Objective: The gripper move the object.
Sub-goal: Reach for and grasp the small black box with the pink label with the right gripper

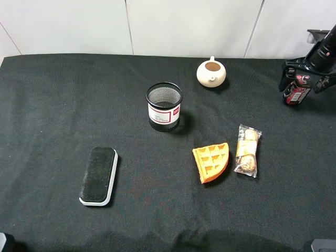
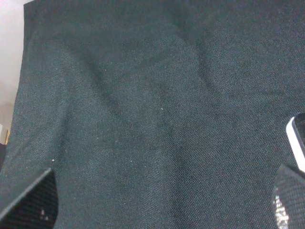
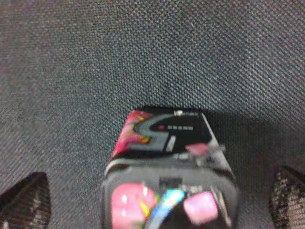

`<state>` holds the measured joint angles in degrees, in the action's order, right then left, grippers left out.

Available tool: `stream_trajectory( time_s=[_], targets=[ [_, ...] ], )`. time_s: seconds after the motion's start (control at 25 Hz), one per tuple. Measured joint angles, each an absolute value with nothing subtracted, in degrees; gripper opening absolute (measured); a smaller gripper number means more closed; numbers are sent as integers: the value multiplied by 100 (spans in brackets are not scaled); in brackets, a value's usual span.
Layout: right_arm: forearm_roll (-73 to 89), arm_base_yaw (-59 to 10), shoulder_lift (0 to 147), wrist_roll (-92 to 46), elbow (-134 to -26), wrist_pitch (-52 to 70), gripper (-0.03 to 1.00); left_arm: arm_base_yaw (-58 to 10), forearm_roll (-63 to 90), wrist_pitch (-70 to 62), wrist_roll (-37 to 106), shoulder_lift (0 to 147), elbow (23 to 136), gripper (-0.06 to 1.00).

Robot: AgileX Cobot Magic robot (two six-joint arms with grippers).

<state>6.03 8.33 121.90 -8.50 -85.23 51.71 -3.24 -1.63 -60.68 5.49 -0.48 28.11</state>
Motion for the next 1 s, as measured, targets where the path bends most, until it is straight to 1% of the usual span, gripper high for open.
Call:
stream_trajectory(
  time_s=[0.8,0.84,0.92,1.0],
  targets=[
    [649,957,12580,-880,-8529,5005,69,-324,-163,-6068,549,-48,2811,95],
    [649,957,12580,-880,-8529,5005,69,-324,-163,-6068,549,-48,2811,95],
    [649,957,12580,-880,-8529,5005,63,-324,-163,-6068,549,-48,2811,95],
    [649,957,12580,-880,-8529,5005,52,-324,-163,-6068,549,-48,2811,95]
  ],
)
